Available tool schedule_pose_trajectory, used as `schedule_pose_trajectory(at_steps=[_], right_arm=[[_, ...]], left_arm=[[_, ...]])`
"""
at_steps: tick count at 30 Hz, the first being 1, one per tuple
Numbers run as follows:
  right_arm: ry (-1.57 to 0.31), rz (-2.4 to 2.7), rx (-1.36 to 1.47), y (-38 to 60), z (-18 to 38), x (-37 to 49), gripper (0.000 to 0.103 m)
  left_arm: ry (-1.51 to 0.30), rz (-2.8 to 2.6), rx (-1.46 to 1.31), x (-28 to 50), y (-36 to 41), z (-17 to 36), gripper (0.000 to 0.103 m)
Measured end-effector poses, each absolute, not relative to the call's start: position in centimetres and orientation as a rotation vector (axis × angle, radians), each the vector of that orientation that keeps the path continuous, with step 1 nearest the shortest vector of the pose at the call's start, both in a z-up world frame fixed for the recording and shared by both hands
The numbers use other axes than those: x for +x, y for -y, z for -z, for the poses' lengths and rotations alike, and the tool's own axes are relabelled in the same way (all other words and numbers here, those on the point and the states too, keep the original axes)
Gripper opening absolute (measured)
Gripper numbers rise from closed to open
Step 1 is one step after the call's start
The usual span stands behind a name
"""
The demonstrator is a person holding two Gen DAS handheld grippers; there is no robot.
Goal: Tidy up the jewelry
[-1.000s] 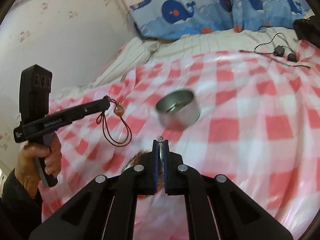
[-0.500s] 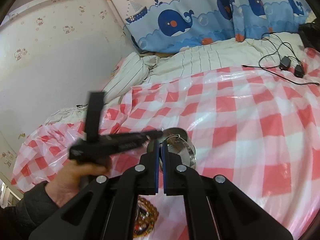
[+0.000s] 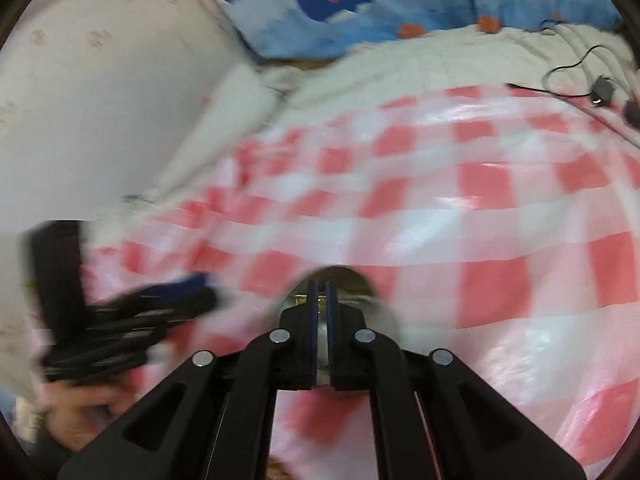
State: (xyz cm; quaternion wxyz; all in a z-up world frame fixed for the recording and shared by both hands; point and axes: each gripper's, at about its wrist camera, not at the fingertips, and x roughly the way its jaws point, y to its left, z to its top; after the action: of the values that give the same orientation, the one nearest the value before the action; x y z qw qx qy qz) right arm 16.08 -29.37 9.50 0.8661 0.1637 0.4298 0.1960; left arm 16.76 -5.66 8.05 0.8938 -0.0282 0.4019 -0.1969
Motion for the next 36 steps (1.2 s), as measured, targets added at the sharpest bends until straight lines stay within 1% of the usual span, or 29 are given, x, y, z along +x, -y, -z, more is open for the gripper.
schedule_pose_trajectory(at_steps=[2, 5, 6, 7, 9, 11, 14, 16, 18, 21, 24, 28, 33, 35, 36], right_arm=[[-0.873, -0.39, 0.311, 29.6, -10.1, 14.6, 0.005], [-0.877, -0.382, 0.298, 30.3, -10.3, 11.7, 0.008], [-0.88, -0.376, 0.296, 30.6, -10.2, 10.2, 0.017], [-0.88, -0.365, 0.284, 30.7, -10.1, 8.9, 0.029], [-0.884, -0.347, 0.239, 30.7, -9.8, 5.5, 0.036], [-0.903, -0.349, 0.258, 31.0, -9.0, 2.6, 0.037], [-0.947, -0.337, 0.295, 31.2, -7.5, -1.2, 0.037], [-0.964, -0.328, 0.309, 31.2, -6.6, -2.5, 0.041], [-0.984, -0.307, 0.328, 31.3, -5.7, -3.2, 0.042], [-0.981, -0.293, 0.349, 31.4, -5.1, -3.6, 0.042], [-0.982, -0.288, 0.331, 30.9, -4.6, -3.4, 0.048], [-0.969, -0.28, 0.279, 30.0, -4.8, -3.5, 0.053], [-0.907, -0.386, 0.4, 30.4, -5.7, -3.2, 0.053], [-0.917, -0.425, 0.418, 29.8, -5.7, -2.4, 0.05], [-0.936, -0.449, 0.43, 29.4, -5.4, -1.8, 0.047]], left_arm=[[-0.84, 0.401, -0.038, 15.8, 4.9, -7.9, 0.052], [-0.865, 0.384, -0.035, 14.2, 3.8, -7.2, 0.054], [-0.874, 0.382, -0.035, 13.5, 3.6, -6.9, 0.054], [-0.88, 0.381, -0.032, 12.5, 3.5, -6.6, 0.054], [-0.882, 0.383, -0.005, 10.4, 3.7, -6.1, 0.057], [-0.874, 0.377, 0.027, 7.8, 4.1, -5.7, 0.061], [-0.864, 0.385, 0.039, 4.2, 4.6, -5.4, 0.064], [-0.845, 0.379, 0.044, 2.2, 4.8, -5.3, 0.066], [-0.828, 0.369, 0.048, 0.7, 4.8, -5.1, 0.068], [-0.84, 0.361, 0.05, -0.3, 4.6, -4.4, 0.069], [-0.85, 0.352, 0.073, -0.3, 4.9, -4.0, 0.069], [-0.836, 0.351, 0.081, -0.2, 5.1, -4.1, 0.071], [-0.814, 0.342, 0.078, -0.2, 5.0, -4.7, 0.076], [-0.807, 0.34, 0.065, 0.0, 4.8, -5.1, 0.077], [-0.804, 0.339, 0.059, 0.1, 4.7, -5.2, 0.078]])
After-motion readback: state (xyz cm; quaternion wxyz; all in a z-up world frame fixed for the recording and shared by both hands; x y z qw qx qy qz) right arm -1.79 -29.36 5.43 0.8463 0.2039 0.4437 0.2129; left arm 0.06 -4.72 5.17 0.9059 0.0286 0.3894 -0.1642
